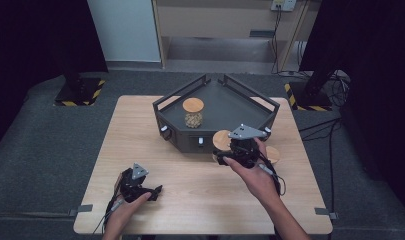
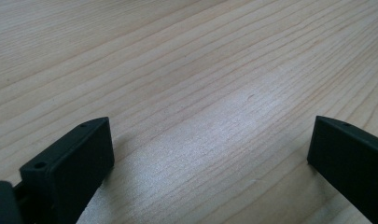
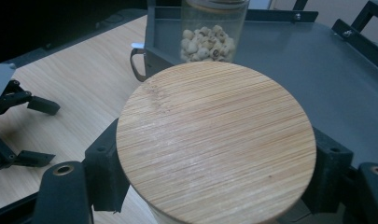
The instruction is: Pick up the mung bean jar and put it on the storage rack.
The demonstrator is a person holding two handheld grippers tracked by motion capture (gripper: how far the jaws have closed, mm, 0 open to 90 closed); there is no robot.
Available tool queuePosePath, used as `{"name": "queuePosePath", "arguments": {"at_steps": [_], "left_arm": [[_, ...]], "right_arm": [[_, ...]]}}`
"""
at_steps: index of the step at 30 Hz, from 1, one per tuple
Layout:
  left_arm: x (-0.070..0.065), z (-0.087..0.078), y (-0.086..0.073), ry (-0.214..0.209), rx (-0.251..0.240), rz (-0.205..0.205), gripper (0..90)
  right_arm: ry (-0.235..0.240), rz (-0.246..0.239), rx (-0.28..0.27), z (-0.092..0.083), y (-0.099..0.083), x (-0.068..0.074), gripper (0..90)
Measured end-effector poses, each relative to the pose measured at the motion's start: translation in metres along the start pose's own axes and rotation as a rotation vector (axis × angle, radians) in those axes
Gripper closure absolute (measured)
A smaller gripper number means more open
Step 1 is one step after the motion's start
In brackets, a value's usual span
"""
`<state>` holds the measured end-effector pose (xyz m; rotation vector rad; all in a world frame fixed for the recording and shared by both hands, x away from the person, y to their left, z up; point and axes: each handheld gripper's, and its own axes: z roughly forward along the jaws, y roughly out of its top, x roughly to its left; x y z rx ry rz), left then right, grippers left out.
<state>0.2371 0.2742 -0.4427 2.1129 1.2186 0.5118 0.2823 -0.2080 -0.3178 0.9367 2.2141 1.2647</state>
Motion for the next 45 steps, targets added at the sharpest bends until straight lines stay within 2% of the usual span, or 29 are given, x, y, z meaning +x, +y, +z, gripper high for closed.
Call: {"name": "queuePosePath", "arguments": {"at_steps": [26,45], "left_arm": [[0.000,0.000,0.000,0.001,0.000,-0.001,0.0],[0.000,0.000,0.000,0.001,0.000,-0.001,0.0]], "right_arm": [[-0.022,0.021,-0.028,0.003,0.028,-0.013,25.3],[-0.049,0.042,-0.031,0.022,0.050,-0.024,25.4]]}}
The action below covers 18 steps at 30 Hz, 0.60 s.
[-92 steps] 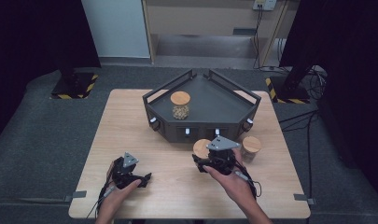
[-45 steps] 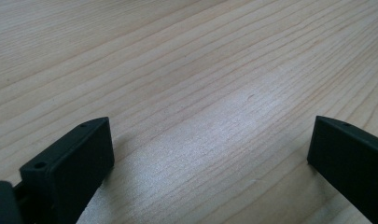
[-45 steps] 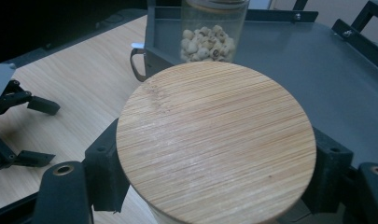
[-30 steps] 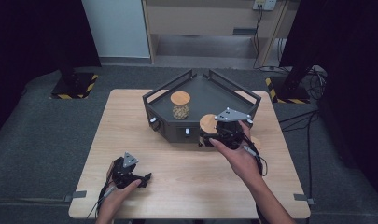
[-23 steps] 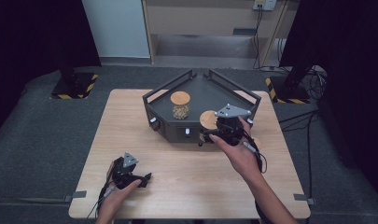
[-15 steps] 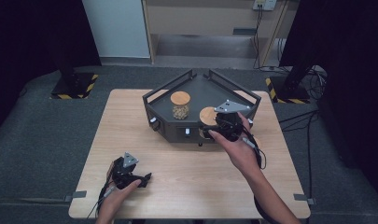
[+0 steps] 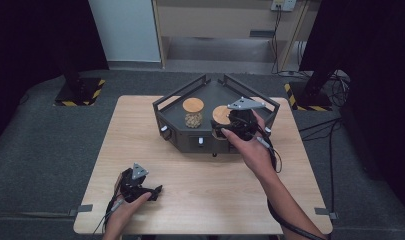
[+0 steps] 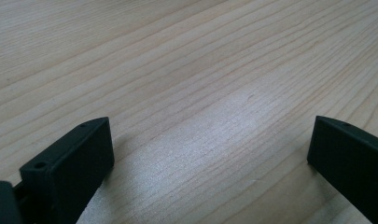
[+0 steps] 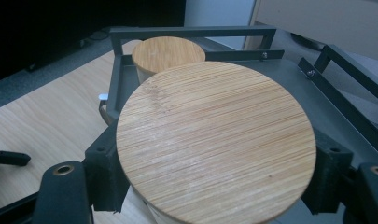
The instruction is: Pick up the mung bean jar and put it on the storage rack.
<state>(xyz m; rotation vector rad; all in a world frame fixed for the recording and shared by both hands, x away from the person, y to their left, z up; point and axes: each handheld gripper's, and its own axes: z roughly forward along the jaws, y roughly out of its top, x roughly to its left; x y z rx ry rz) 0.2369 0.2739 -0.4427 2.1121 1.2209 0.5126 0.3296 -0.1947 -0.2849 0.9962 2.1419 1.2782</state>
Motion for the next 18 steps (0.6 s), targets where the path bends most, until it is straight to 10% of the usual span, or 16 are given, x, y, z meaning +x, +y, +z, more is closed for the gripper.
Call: {"name": "queuePosePath", "arguments": {"at_steps": [18], "left_arm": [[-0.001,0.000,0.000,0.002,0.000,-0.002,0.0]], "right_arm": [[-0.039,-0.011,0.010,0.019,0.019,-0.004,25.3]]}}
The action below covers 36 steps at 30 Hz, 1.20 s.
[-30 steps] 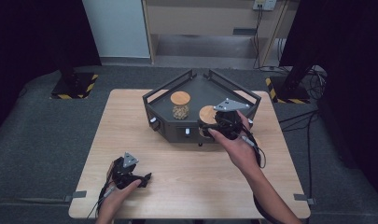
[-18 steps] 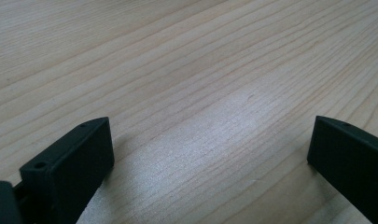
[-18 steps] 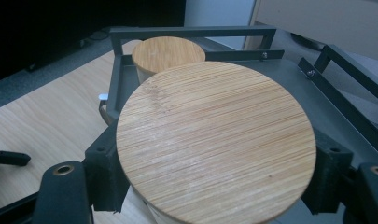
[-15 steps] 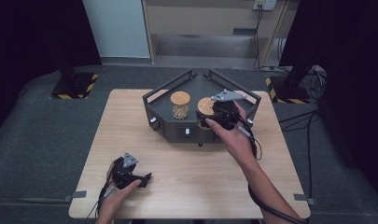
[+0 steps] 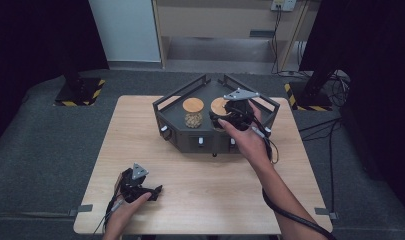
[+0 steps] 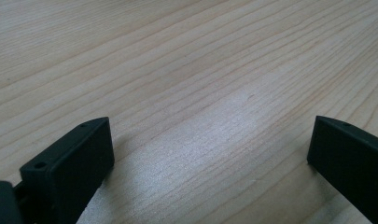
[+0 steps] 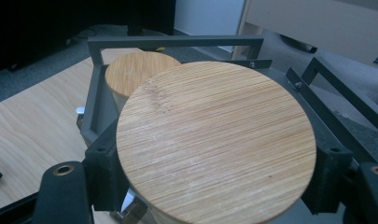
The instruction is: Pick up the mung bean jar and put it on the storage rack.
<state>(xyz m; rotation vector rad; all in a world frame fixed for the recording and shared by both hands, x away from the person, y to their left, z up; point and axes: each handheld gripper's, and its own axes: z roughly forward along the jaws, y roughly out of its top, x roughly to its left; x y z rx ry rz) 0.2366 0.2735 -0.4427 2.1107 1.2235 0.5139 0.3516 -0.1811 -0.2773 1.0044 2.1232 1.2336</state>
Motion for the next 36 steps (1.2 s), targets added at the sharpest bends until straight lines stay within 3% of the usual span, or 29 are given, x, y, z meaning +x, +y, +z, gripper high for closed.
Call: {"name": "queuePosePath", "arguments": {"at_steps": [20,36], "left_arm": [[-0.001,0.000,0.000,0.004,-0.003,-0.008,0.0],[-0.001,0.000,0.000,0.004,-0.004,-0.008,0.0]], "right_arm": [[-0.045,0.031,0.030,0.030,0.008,-0.010,25.4],[-0.055,0.044,0.061,0.050,0.005,-0.014,25.4]]}}
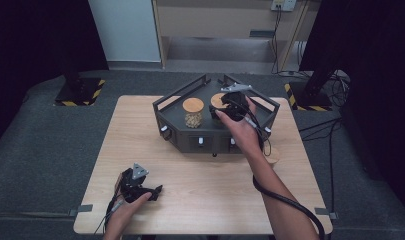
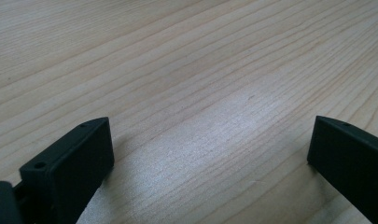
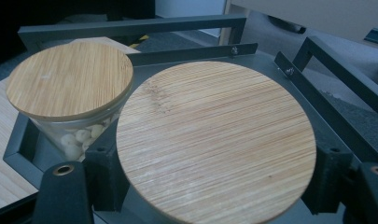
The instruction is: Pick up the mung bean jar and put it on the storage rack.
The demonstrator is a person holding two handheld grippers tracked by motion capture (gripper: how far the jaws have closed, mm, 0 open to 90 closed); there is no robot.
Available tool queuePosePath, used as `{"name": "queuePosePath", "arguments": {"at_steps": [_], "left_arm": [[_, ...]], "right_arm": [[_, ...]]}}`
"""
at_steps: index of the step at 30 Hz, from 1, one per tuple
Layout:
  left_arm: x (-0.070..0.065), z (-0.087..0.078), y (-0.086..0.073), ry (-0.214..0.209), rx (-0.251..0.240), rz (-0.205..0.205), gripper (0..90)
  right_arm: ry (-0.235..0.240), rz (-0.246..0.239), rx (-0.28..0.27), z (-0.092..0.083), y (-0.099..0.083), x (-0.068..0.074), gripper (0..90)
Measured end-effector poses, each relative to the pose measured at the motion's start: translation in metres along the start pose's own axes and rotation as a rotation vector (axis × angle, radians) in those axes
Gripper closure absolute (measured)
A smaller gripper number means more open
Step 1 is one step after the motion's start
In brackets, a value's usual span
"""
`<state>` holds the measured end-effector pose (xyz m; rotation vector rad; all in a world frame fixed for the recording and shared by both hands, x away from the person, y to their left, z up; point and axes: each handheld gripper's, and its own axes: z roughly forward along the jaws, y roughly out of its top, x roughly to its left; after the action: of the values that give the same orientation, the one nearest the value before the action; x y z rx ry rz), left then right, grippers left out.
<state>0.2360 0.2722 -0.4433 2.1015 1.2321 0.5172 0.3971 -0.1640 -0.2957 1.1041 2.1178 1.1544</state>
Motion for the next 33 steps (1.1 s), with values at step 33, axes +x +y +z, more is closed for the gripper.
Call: {"name": "queuePosePath", "arguments": {"at_steps": [33], "left_arm": [[0.000,0.000,0.000,0.000,0.000,0.000,0.0]], "right_arm": [[0.011,0.020,0.026,0.016,-0.008,0.001,25.3]]}}
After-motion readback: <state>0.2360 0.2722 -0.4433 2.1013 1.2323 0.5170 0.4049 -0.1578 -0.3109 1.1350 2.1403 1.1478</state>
